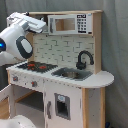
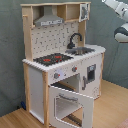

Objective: Play with the kitchen

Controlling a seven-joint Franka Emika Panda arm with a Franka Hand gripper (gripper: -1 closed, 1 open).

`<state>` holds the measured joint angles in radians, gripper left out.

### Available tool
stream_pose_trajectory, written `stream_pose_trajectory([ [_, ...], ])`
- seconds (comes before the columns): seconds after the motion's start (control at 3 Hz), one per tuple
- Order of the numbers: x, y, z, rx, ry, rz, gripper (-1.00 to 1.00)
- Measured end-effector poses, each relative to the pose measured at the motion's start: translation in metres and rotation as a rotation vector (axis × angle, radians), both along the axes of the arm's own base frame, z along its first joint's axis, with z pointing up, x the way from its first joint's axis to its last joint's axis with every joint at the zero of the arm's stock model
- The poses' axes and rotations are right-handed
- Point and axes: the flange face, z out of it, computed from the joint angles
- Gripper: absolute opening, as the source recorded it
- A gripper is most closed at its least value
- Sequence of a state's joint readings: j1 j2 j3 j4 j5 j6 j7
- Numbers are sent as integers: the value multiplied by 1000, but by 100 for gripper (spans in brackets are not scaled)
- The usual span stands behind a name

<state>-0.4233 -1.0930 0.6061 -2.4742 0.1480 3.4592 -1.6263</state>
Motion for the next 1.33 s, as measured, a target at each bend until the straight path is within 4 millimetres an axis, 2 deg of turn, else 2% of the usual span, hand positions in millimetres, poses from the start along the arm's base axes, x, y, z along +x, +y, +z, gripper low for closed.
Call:
stream_pose_trajectory([
  [0.67, -23, 8, -9, 139, -47, 26, 100],
  [1.33, -46, 8, -34, 281, -95, 31, 100],
])
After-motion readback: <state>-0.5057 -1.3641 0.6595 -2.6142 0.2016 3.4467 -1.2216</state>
